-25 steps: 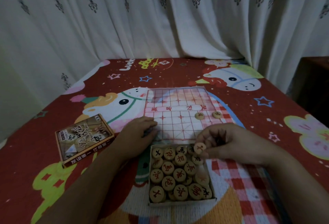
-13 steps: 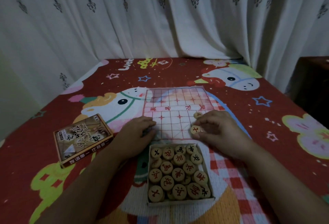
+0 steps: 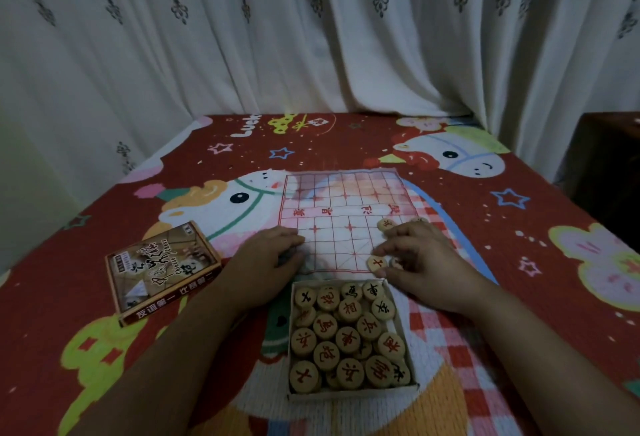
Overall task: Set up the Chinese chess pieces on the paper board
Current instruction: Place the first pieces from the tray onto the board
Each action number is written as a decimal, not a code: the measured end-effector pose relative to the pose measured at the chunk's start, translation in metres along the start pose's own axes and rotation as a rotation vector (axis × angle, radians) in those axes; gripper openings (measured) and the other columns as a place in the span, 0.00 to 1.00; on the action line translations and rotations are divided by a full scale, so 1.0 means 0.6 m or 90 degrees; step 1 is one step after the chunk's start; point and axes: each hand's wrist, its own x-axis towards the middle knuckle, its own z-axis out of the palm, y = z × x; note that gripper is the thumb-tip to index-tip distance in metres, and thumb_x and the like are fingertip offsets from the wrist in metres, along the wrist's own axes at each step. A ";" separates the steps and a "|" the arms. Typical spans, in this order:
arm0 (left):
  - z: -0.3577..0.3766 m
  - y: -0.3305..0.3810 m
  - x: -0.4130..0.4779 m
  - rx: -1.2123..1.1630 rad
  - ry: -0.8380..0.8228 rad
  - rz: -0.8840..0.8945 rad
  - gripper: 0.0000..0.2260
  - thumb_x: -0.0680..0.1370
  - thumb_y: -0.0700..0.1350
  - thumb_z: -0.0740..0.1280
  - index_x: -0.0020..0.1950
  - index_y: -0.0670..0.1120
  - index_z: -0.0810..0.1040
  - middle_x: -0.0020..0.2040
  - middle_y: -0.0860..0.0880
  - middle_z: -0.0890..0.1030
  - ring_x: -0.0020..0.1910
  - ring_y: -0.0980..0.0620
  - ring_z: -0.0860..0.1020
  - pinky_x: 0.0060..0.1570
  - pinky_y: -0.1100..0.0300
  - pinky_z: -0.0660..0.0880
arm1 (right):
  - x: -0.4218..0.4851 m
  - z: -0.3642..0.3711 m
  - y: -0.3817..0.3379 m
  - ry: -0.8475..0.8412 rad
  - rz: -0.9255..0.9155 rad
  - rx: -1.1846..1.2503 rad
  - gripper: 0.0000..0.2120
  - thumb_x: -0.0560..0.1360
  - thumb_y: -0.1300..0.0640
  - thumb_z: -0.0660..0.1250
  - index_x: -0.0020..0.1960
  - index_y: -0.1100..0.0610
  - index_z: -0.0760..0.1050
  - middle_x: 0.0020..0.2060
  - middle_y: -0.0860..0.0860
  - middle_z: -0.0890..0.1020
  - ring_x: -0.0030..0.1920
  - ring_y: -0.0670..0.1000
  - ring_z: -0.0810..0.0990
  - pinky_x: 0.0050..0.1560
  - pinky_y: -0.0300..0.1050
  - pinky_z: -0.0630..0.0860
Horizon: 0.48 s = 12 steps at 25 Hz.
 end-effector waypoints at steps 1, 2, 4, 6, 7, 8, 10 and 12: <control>0.000 0.000 0.000 0.002 -0.001 -0.001 0.18 0.81 0.51 0.61 0.69 0.48 0.73 0.69 0.50 0.73 0.67 0.54 0.69 0.66 0.62 0.60 | 0.000 0.001 0.001 -0.002 0.001 -0.003 0.15 0.72 0.45 0.74 0.57 0.44 0.81 0.63 0.43 0.73 0.68 0.48 0.65 0.71 0.57 0.64; 0.000 0.000 0.000 0.004 0.000 0.001 0.18 0.81 0.51 0.61 0.69 0.48 0.73 0.69 0.49 0.73 0.67 0.54 0.69 0.65 0.62 0.60 | 0.000 0.000 0.002 0.000 -0.001 -0.004 0.15 0.71 0.44 0.74 0.57 0.44 0.81 0.64 0.44 0.74 0.69 0.48 0.65 0.71 0.56 0.64; -0.001 0.002 0.000 0.005 0.000 0.003 0.18 0.81 0.51 0.61 0.69 0.48 0.73 0.69 0.49 0.74 0.67 0.54 0.69 0.64 0.63 0.60 | -0.002 -0.002 0.001 0.023 -0.009 0.025 0.16 0.71 0.42 0.73 0.57 0.44 0.82 0.64 0.43 0.76 0.68 0.46 0.67 0.70 0.54 0.67; -0.001 0.003 0.001 0.006 -0.004 -0.002 0.18 0.81 0.51 0.61 0.69 0.48 0.73 0.69 0.50 0.73 0.67 0.55 0.68 0.64 0.64 0.59 | -0.004 -0.008 -0.003 0.075 -0.016 0.096 0.13 0.72 0.44 0.74 0.55 0.46 0.83 0.60 0.42 0.79 0.66 0.46 0.70 0.68 0.52 0.70; 0.000 0.002 0.001 0.006 -0.006 -0.005 0.18 0.81 0.51 0.61 0.70 0.48 0.73 0.69 0.50 0.73 0.67 0.55 0.68 0.64 0.63 0.59 | -0.005 -0.009 -0.007 0.102 -0.023 0.118 0.11 0.73 0.46 0.74 0.54 0.46 0.83 0.57 0.41 0.80 0.65 0.46 0.72 0.67 0.53 0.71; 0.000 0.000 0.001 0.006 -0.008 -0.006 0.18 0.81 0.51 0.61 0.70 0.49 0.73 0.70 0.50 0.73 0.68 0.55 0.68 0.65 0.63 0.60 | -0.006 -0.010 -0.015 0.115 -0.027 0.127 0.10 0.73 0.46 0.73 0.53 0.46 0.83 0.55 0.40 0.80 0.64 0.46 0.73 0.66 0.54 0.71; 0.001 -0.001 0.001 -0.003 -0.010 -0.012 0.18 0.81 0.51 0.61 0.69 0.49 0.73 0.70 0.50 0.73 0.68 0.55 0.68 0.67 0.61 0.61 | -0.013 -0.009 -0.043 0.078 -0.031 0.117 0.11 0.73 0.43 0.72 0.53 0.44 0.82 0.51 0.38 0.81 0.62 0.43 0.73 0.65 0.54 0.71; 0.001 -0.001 0.000 -0.008 -0.010 -0.019 0.17 0.81 0.52 0.61 0.69 0.50 0.73 0.69 0.51 0.73 0.67 0.55 0.68 0.67 0.60 0.63 | -0.020 0.000 -0.078 0.000 -0.065 0.081 0.13 0.73 0.41 0.71 0.56 0.43 0.80 0.50 0.36 0.80 0.59 0.39 0.72 0.63 0.52 0.71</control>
